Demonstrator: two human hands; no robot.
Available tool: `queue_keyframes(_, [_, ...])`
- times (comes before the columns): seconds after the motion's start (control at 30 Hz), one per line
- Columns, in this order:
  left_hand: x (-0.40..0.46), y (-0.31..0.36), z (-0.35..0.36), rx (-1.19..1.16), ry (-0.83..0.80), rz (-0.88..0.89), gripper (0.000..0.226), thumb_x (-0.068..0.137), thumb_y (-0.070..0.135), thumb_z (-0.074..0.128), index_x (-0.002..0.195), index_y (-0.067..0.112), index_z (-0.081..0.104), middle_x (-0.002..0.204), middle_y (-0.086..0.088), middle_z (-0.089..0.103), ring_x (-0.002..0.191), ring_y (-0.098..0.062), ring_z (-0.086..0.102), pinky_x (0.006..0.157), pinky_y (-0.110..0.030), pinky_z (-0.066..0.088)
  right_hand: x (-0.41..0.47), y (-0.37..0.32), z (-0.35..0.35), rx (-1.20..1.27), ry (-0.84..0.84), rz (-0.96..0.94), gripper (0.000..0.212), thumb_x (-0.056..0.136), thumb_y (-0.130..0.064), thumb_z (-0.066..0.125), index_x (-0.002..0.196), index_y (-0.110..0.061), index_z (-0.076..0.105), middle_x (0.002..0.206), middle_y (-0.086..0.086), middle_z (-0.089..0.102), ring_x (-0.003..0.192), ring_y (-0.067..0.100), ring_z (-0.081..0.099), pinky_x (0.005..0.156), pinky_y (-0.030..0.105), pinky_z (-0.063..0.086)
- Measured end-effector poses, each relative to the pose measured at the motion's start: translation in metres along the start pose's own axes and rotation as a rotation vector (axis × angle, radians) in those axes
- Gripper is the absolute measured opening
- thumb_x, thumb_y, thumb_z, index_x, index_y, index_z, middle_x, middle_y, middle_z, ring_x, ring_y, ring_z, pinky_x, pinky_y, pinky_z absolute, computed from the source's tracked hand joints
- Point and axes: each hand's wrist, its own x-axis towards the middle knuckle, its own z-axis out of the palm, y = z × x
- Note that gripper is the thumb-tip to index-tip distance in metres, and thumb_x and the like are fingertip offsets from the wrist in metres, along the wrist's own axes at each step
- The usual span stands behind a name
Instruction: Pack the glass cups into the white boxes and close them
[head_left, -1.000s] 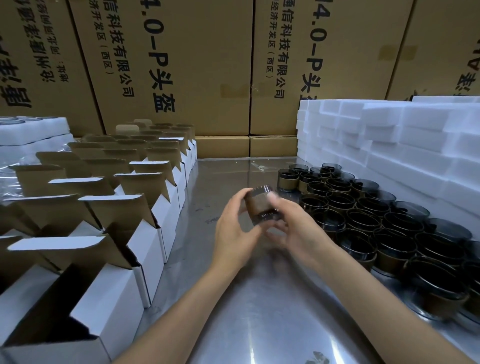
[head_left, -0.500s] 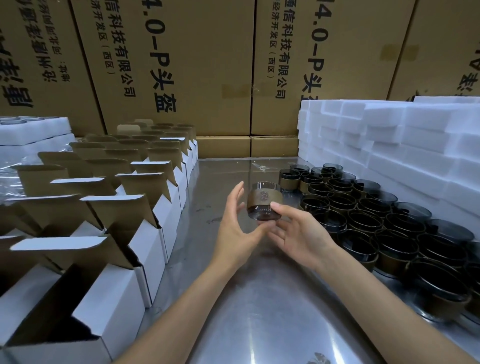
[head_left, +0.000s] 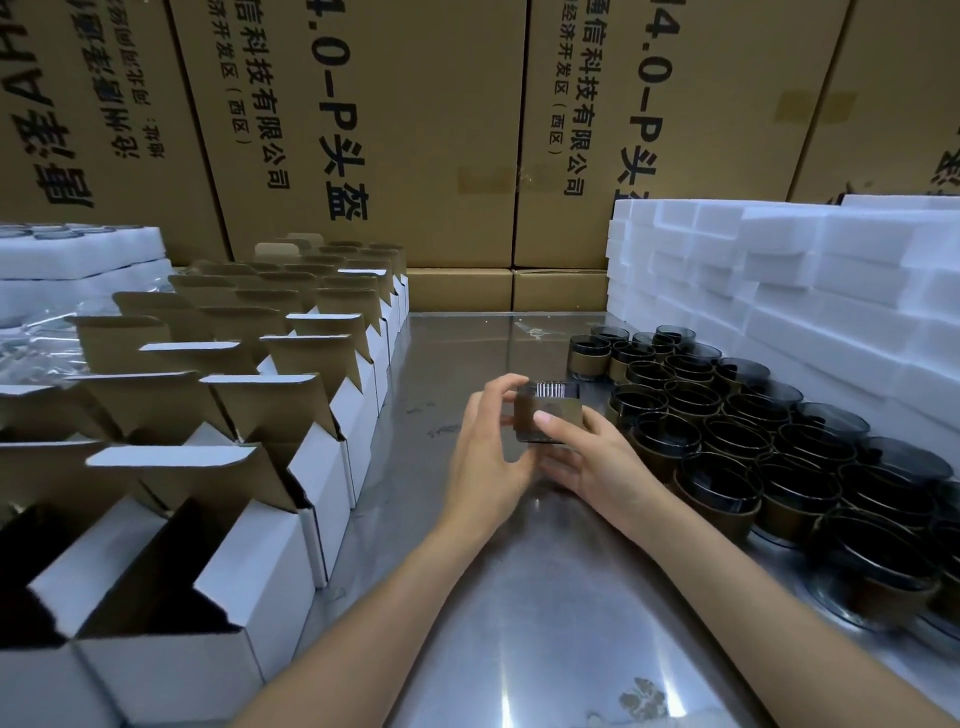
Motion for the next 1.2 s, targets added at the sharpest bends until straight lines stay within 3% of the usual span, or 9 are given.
queue_keyframes(0.2, [-0.017, 0.029, -0.011, 0.385, -0.158, -0.019, 0.071, 0.084, 0.005, 0.055, 0.145, 0.029, 0.028, 0.143, 0.009, 0.036, 0.127, -0.012, 0.042, 0.094, -0.029, 0.044, -0.001, 0.005, 0.003, -0.021, 0.089, -0.064, 0.072, 0.060, -0.038, 0.078, 0.123, -0.012, 0.054, 0.118, 0.012, 0.064, 0.106, 0.024, 0.065, 0.078, 0.035, 0.055])
queue_keyframes(0.27, [-0.025, 0.053, -0.022, 0.558, -0.142, 0.098, 0.058, 0.086, 0.010, 0.056, 0.140, 0.024, 0.039, 0.137, 0.007, 0.043, 0.121, -0.017, 0.047, 0.089, -0.025, 0.041, 0.000, 0.006, 0.003, 0.012, 0.095, -0.082, 0.064, 0.062, -0.034, 0.076, 0.118, -0.011, 0.056, 0.114, 0.014, 0.064, 0.104, 0.027, 0.064, 0.072, 0.035, 0.053])
queue_keyframes(0.43, [-0.083, 0.093, -0.067, 0.642, 0.469, 0.436, 0.025, 0.083, 0.013, 0.066, 0.108, 0.017, 0.065, 0.103, -0.003, 0.066, 0.094, -0.024, 0.062, 0.089, -0.032, 0.045, 0.001, 0.007, 0.002, -0.009, 0.103, -0.070, 0.063, 0.061, -0.036, 0.075, 0.117, -0.014, 0.057, 0.110, 0.009, 0.066, 0.100, 0.024, 0.064, 0.070, 0.030, 0.053])
queue_keyframes(0.57, [-0.127, 0.079, -0.099, 0.907, 0.775, 0.078, 0.053, 0.073, 0.036, 0.073, 0.120, 0.020, 0.054, 0.117, -0.007, 0.059, 0.108, -0.031, 0.053, 0.095, -0.061, 0.037, 0.001, 0.005, 0.002, -0.025, 0.093, -0.061, 0.059, 0.063, -0.035, 0.073, 0.117, -0.017, 0.058, 0.115, 0.008, 0.064, 0.104, 0.024, 0.063, 0.071, 0.029, 0.051])
queue_keyframes(0.67, [-0.134, 0.073, -0.105, 0.922, 0.720, -0.143, 0.075, 0.063, 0.034, 0.084, 0.128, 0.019, 0.048, 0.123, -0.004, 0.048, 0.108, -0.027, 0.046, 0.098, -0.068, 0.025, 0.000, 0.003, 0.002, -0.040, 0.071, -0.055, 0.065, 0.063, -0.034, 0.072, 0.123, -0.015, 0.055, 0.118, 0.009, 0.063, 0.107, 0.024, 0.061, 0.073, 0.030, 0.050])
queue_keyframes(0.73, [-0.135, 0.070, -0.103, 0.922, 0.689, -0.156, 0.069, 0.068, 0.018, 0.082, 0.128, 0.022, 0.048, 0.117, -0.002, 0.055, 0.097, -0.023, 0.052, 0.097, -0.062, 0.025, -0.001, 0.003, 0.003, -0.049, 0.056, -0.046, 0.069, 0.063, -0.034, 0.072, 0.126, -0.014, 0.053, 0.120, 0.009, 0.061, 0.109, 0.024, 0.060, 0.076, 0.031, 0.050])
queue_keyframes(0.87, [-0.139, 0.069, -0.093, 0.998, 0.635, 0.088, 0.037, 0.082, 0.001, 0.053, 0.109, 0.025, 0.062, 0.089, -0.001, 0.071, 0.073, -0.020, 0.057, 0.085, -0.040, 0.034, -0.001, 0.002, 0.001, -0.042, 0.046, -0.038, 0.054, 0.073, -0.027, 0.070, 0.123, -0.014, 0.055, 0.120, 0.011, 0.062, 0.107, 0.024, 0.061, 0.076, 0.031, 0.050])
queue_keyframes(1.0, [-0.126, 0.091, -0.072, 0.818, 0.594, 0.452, 0.042, 0.095, 0.007, 0.033, 0.095, 0.027, 0.069, 0.080, 0.002, 0.069, 0.070, -0.019, 0.049, 0.078, -0.030, 0.040, 0.000, 0.003, 0.000, -0.028, 0.055, -0.028, 0.043, 0.085, -0.021, 0.066, 0.125, -0.013, 0.054, 0.117, 0.010, 0.062, 0.102, 0.022, 0.061, 0.075, 0.030, 0.050])
queue_keyframes(1.2, [-0.059, 0.100, -0.030, 0.698, 0.387, 0.604, 0.028, 0.090, 0.001, 0.050, 0.089, 0.021, 0.070, 0.081, 0.003, 0.064, 0.066, -0.023, 0.052, 0.071, -0.030, 0.039, 0.001, 0.000, -0.003, 0.095, 0.021, 0.011, 0.007, 0.094, -0.008, 0.054, 0.098, -0.013, 0.058, 0.072, -0.011, 0.071, 0.069, 0.003, 0.068, 0.056, 0.016, 0.051])
